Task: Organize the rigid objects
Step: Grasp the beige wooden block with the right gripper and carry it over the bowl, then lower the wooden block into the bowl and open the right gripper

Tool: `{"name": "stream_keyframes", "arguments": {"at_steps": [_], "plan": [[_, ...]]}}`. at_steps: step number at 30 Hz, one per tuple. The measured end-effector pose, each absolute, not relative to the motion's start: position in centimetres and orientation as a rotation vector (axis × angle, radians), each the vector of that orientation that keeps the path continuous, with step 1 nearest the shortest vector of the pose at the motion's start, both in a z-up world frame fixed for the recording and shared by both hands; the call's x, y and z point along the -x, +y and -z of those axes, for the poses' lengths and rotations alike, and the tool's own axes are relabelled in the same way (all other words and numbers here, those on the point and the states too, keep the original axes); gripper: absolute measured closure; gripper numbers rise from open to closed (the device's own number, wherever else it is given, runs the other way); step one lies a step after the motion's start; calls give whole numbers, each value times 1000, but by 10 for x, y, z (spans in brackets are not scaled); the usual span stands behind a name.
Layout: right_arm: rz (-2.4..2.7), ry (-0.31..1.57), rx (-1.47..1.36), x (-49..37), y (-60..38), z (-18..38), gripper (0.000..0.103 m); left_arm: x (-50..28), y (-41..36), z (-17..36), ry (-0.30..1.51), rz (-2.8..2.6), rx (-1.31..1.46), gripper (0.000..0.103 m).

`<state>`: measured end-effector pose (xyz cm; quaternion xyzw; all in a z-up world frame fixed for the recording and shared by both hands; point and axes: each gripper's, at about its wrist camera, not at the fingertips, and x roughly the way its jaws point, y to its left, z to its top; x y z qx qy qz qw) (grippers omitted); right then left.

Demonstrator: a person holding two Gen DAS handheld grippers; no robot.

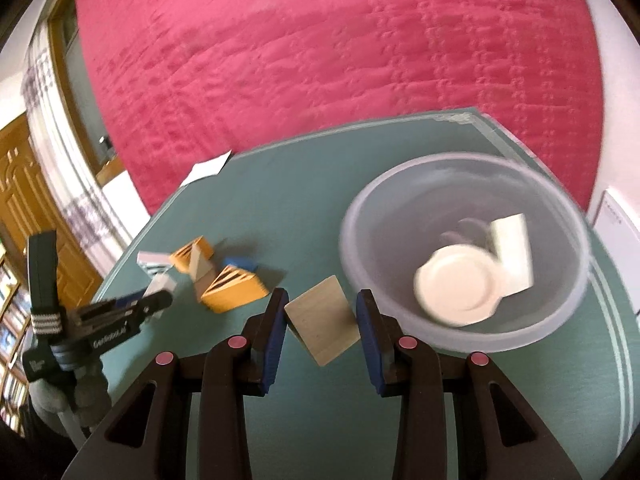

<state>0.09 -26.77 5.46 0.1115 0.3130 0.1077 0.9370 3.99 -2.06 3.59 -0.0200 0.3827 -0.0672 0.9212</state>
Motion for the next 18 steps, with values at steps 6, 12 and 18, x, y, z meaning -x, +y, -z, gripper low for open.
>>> {"name": "stream_keyframes", "arguments": {"at_steps": [6,12,18], "plan": [[-127,590,-272,3,-300,-65,67,-39,-24,-37,784,135,28,71],[-41,583,-300,-1,-328,-66,67,-37,-31,-37,784,137,11,71],[12,583,-296,-6,-342,-61,67,-36,-36,-39,786,136,1,71]]}}
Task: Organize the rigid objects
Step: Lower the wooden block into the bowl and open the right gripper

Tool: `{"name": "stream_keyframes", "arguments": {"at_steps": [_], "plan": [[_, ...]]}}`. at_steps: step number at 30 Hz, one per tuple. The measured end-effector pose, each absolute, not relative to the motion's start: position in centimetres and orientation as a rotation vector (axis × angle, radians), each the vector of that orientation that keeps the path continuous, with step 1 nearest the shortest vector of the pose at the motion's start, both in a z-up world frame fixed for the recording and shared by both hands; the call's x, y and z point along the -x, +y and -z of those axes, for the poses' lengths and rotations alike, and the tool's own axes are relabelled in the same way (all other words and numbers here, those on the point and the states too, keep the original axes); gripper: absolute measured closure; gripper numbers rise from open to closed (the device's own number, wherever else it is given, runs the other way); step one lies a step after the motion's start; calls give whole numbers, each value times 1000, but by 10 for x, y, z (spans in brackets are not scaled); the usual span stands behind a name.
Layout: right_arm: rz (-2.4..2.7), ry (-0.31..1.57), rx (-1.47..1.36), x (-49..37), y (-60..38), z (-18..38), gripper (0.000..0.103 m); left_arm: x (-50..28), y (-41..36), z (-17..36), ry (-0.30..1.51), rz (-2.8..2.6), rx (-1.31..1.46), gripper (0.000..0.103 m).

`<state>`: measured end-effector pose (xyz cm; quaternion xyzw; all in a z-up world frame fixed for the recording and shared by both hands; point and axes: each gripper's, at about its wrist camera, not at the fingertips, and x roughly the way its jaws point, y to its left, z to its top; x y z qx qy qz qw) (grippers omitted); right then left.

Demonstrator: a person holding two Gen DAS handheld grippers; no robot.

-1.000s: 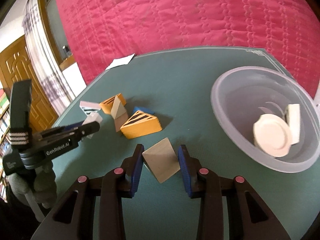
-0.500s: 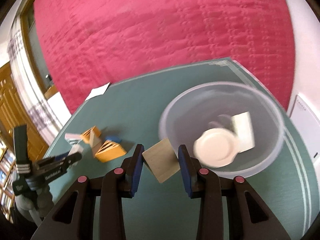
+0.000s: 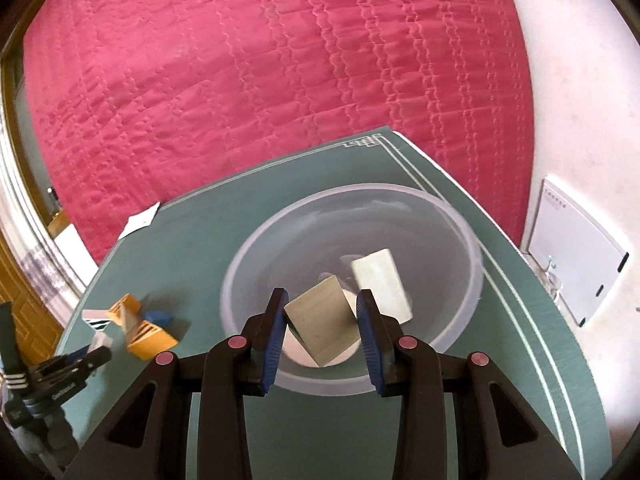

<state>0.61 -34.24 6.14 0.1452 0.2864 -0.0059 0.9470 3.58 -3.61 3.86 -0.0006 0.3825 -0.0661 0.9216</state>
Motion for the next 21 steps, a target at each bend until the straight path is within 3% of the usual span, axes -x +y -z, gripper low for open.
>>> {"name": "stream_keyframes", "arguments": {"at_steps": [4,7,21], "plan": [[58,576,-295,-9,-352,-58,66,-34,-41,-39,785,138,-7,71],[99,565,-329,-9,-365,-55,50,-34,-44,-40,786,139,-12,71],[264,497,-286,10,-375,-51,50,-33,-78,-53,765,182,-66,71]]}}
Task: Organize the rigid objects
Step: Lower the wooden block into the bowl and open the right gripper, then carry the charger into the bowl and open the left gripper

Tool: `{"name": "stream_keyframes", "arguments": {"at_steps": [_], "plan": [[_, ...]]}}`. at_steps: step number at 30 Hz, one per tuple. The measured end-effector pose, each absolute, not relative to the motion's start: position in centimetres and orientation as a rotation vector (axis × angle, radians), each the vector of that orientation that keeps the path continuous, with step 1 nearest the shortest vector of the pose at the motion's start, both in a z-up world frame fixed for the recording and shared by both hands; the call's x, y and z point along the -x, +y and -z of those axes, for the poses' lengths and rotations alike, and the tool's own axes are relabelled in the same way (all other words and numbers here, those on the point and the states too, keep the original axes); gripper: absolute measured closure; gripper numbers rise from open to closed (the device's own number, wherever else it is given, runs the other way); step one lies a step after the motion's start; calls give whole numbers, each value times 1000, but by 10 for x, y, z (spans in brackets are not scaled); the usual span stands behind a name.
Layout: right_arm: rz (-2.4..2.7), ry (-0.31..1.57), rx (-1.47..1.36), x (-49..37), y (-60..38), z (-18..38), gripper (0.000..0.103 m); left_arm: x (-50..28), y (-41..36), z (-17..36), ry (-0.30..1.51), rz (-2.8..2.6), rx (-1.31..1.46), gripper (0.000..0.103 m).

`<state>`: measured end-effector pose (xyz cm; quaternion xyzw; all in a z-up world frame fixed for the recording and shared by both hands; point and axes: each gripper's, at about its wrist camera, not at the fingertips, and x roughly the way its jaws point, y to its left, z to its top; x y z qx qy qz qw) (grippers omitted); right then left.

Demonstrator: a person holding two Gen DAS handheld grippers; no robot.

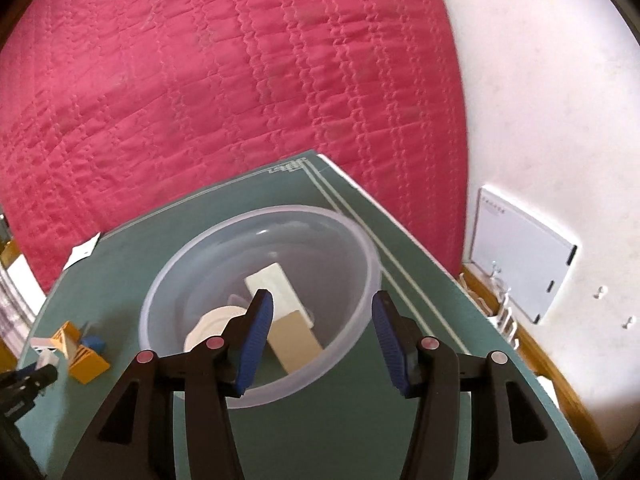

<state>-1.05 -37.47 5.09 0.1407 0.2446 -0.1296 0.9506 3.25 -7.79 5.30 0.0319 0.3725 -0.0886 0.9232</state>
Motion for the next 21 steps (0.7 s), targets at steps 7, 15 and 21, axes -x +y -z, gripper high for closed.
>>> {"name": "stream_keyframes", "arguments": {"at_steps": [7,15,21], "plan": [[277,444,-250,18,-365,-54,50,-36,-107,-63,751,245,-99,71],[243,435,-261,21,-361,-54,50,-48,-145,-67,748,321,-134,71],[231,432,-288,22,-364,-52,50,-59,-177,-75,722,367,-162,71]]}}
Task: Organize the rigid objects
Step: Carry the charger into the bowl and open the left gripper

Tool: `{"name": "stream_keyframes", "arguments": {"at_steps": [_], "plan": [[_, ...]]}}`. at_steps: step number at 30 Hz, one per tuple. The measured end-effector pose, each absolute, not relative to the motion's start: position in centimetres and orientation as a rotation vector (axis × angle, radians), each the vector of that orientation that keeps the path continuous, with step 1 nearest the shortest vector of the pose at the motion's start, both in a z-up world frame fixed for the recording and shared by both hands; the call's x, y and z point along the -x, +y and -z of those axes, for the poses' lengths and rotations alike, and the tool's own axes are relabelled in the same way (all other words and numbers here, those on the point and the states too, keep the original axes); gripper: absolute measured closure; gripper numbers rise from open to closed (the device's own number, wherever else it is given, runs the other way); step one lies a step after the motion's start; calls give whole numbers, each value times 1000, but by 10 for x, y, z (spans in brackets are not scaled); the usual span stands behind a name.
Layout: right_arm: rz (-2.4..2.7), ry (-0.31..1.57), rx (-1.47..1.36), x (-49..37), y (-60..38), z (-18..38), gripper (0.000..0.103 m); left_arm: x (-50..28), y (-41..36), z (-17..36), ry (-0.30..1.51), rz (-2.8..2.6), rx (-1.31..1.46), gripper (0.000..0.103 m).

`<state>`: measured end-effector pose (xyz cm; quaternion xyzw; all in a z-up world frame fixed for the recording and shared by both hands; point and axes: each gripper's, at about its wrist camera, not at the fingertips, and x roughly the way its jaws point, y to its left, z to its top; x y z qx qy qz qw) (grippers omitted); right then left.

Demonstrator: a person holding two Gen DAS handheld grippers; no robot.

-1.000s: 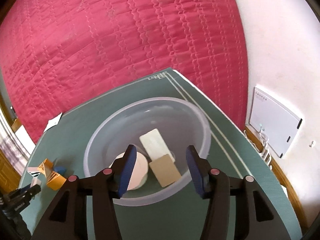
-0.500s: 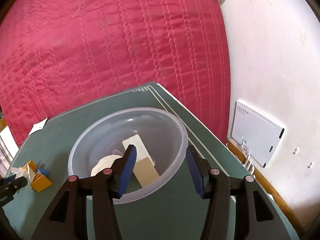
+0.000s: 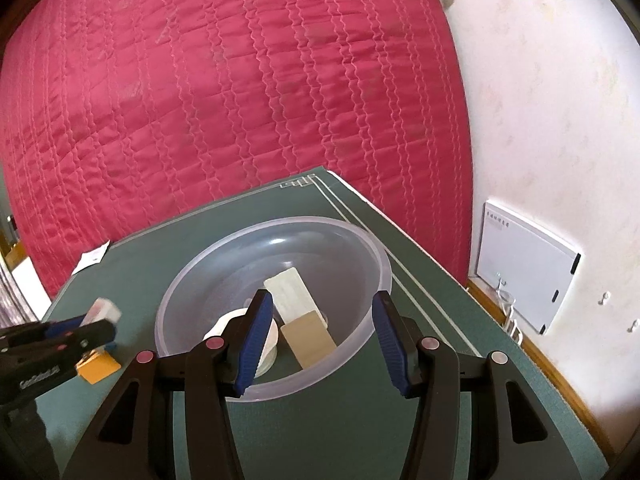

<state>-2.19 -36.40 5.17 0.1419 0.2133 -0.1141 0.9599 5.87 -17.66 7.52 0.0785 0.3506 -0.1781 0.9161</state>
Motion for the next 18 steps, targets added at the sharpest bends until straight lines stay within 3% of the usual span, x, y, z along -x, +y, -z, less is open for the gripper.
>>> {"name": "stream_keyframes", "arguments": {"at_steps": [16,17,18], "plan": [[213,433,-326,22,-367,-50,50,-83,-231,-76,697,458,-197,71],[212,434,-326,22,-367,-50,50,-84,-233,-75,697,465,-199,70],[214,433,-326,22,-367,-50,50,-85,-234,-75,697,469,-201,62]]}}
